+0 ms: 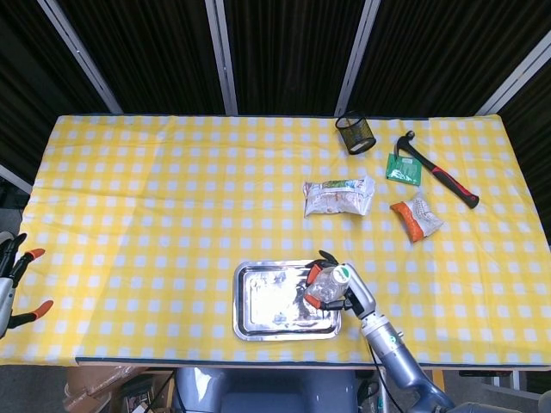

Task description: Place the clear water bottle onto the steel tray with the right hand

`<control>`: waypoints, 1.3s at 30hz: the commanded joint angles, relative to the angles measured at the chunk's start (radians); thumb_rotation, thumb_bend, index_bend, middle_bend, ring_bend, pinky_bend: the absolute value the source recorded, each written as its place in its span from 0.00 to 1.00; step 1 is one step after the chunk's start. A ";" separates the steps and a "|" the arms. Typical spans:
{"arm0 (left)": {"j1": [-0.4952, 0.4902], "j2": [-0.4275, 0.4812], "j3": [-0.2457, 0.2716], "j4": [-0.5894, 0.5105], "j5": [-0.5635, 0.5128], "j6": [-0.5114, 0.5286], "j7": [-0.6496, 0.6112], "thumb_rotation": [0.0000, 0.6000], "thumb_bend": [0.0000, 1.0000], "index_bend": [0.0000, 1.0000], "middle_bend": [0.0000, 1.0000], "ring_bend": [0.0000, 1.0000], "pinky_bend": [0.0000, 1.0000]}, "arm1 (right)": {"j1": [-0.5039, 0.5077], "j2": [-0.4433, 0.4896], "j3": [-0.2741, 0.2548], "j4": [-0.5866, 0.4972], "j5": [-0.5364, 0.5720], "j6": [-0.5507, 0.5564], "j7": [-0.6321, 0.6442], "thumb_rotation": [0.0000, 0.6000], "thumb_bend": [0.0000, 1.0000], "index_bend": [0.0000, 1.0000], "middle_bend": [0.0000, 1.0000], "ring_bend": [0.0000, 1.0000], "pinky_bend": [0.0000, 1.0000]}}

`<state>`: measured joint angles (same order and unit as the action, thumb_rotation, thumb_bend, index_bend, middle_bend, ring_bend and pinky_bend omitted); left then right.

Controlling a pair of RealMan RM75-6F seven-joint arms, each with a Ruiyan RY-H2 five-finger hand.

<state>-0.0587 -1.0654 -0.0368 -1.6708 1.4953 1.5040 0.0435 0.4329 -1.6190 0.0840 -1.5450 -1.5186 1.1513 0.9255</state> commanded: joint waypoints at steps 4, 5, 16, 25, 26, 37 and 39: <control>0.000 0.000 -0.002 0.001 -0.003 0.000 -0.003 1.00 0.18 0.20 0.00 0.00 0.00 | -0.005 -0.028 -0.025 0.026 -0.014 0.003 0.008 1.00 0.53 0.80 0.65 0.29 0.00; 0.000 0.000 -0.002 0.001 -0.004 0.000 -0.003 1.00 0.18 0.20 0.00 0.00 0.00 | -0.006 -0.036 -0.031 0.034 -0.019 0.006 0.011 1.00 0.53 0.80 0.65 0.29 0.00; 0.000 0.001 -0.001 0.002 -0.002 0.000 -0.006 1.00 0.18 0.20 0.00 0.00 0.00 | -0.009 -0.106 -0.058 0.104 -0.038 0.016 0.000 1.00 0.53 0.80 0.65 0.29 0.00; -0.001 0.002 0.000 0.001 -0.001 -0.002 -0.008 1.00 0.18 0.19 0.00 0.00 0.00 | -0.011 -0.126 -0.063 0.125 -0.040 0.025 0.002 1.00 0.54 0.80 0.65 0.29 0.00; -0.001 0.002 0.000 0.001 -0.001 -0.002 -0.007 1.00 0.18 0.19 0.00 0.00 0.00 | -0.010 -0.125 -0.064 0.125 -0.041 0.024 0.003 1.00 0.54 0.80 0.65 0.29 0.00; -0.002 0.001 0.002 -0.002 -0.001 -0.003 0.001 1.00 0.18 0.19 0.00 0.00 0.00 | 0.017 -0.096 -0.099 0.120 -0.058 -0.035 0.025 1.00 0.37 0.44 0.39 0.11 0.00; -0.002 0.001 0.002 -0.003 -0.003 -0.004 0.002 1.00 0.18 0.19 0.00 0.00 0.00 | 0.022 -0.091 -0.106 0.119 -0.060 -0.048 0.038 1.00 0.35 0.39 0.35 0.08 0.00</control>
<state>-0.0605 -1.0641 -0.0351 -1.6737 1.4926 1.4997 0.0456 0.4517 -1.7133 -0.0183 -1.4248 -1.5767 1.1083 0.9590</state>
